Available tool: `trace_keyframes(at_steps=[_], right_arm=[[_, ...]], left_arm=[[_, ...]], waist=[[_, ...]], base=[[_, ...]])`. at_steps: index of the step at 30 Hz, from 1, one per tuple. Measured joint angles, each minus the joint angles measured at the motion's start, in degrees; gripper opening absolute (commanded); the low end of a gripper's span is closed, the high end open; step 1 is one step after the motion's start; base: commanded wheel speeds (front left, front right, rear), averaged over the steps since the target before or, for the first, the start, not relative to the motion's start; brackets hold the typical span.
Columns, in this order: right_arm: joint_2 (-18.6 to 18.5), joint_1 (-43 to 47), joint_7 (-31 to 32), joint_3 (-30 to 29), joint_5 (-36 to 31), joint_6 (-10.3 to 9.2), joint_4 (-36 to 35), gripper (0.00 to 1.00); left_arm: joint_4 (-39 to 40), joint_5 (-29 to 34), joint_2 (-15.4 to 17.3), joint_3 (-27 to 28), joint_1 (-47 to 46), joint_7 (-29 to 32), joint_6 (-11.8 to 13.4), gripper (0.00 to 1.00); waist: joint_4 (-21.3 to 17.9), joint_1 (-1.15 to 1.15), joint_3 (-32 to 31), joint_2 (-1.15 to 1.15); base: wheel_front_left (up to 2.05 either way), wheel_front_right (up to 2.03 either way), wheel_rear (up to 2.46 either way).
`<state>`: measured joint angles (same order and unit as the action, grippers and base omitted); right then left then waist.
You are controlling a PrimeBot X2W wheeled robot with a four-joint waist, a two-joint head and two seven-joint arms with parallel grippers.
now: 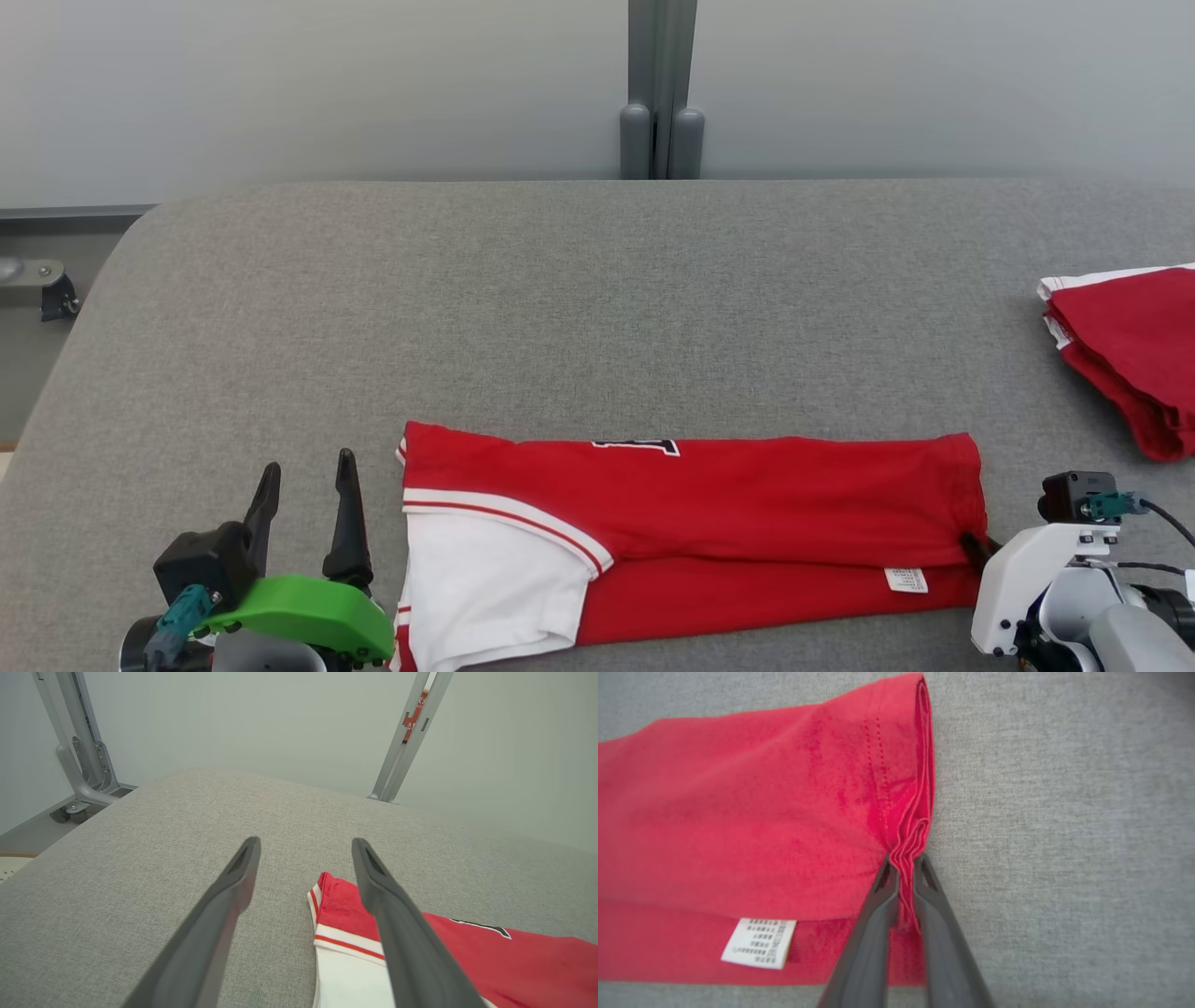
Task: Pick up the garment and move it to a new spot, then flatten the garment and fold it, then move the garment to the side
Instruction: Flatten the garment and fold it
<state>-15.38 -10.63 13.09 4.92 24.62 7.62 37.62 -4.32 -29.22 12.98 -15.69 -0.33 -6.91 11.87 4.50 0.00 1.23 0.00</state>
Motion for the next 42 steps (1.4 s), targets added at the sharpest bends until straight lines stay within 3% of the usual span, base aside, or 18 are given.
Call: trace_keyframes(at_steps=[4,9,13,22,28,34,42], right_arm=[[-1.4,-0.9,-1.3,-1.1,1.9,0.01,0.7,0.0],[-6.0,-0.6,-2.2,-4.4,2.6,-0.05,-0.1,0.0],[-6.7,0.8,-2.0,-6.4,4.0,-0.07,-3.2,0.0],[-3.6,7.9,6.0,-4.6,14.1,-0.11,-25.9,0.0],[1.6,10.3,10.7,-0.7,18.7,-0.12,-38.6,0.0],[6.3,9.0,12.0,6.7,19.7,-0.13,-40.7,0.0],[11.6,3.3,8.4,16.1,22.1,-0.14,-31.5,0.0]], left_arm=[[-0.4,0.0,0.1,0.0,0.0,-0.3,0.2,1.0],[-0.8,-0.1,-0.1,-0.4,0.0,-0.6,0.2,1.0],[-1.4,-0.5,-0.2,-0.5,0.0,-0.8,0.2,1.0],[-2.0,-0.9,-0.7,-1.1,0.4,-1.2,0.2,1.0],[-2.5,-1.0,-0.7,-1.5,0.3,-1.3,-0.1,1.0],[-2.7,-1.0,-0.6,-1.9,0.0,-1.2,-0.3,1.0],[-2.7,-1.0,-0.6,-3.0,-1.0,-0.7,-0.5,1.0]], waist=[[-0.7,0.0,-0.2,0.0],[-1.7,0.0,-0.7,0.0],[-2.4,0.0,-1.2,0.0],[-3.6,0.0,-2.6,0.0],[-2.8,0.0,-2.9,0.0],[-1.0,0.0,-3.0,0.0],[2.5,0.0,-2.8,0.0]], base=[[0.0,0.0,0.0],[0.0,0.0,0.0],[0.0,0.0,0.0],[0.0,0.0,0.0],[0.0,0.0,0.0],[0.0,0.0,0.0],[0.0,0.0,0.0]])
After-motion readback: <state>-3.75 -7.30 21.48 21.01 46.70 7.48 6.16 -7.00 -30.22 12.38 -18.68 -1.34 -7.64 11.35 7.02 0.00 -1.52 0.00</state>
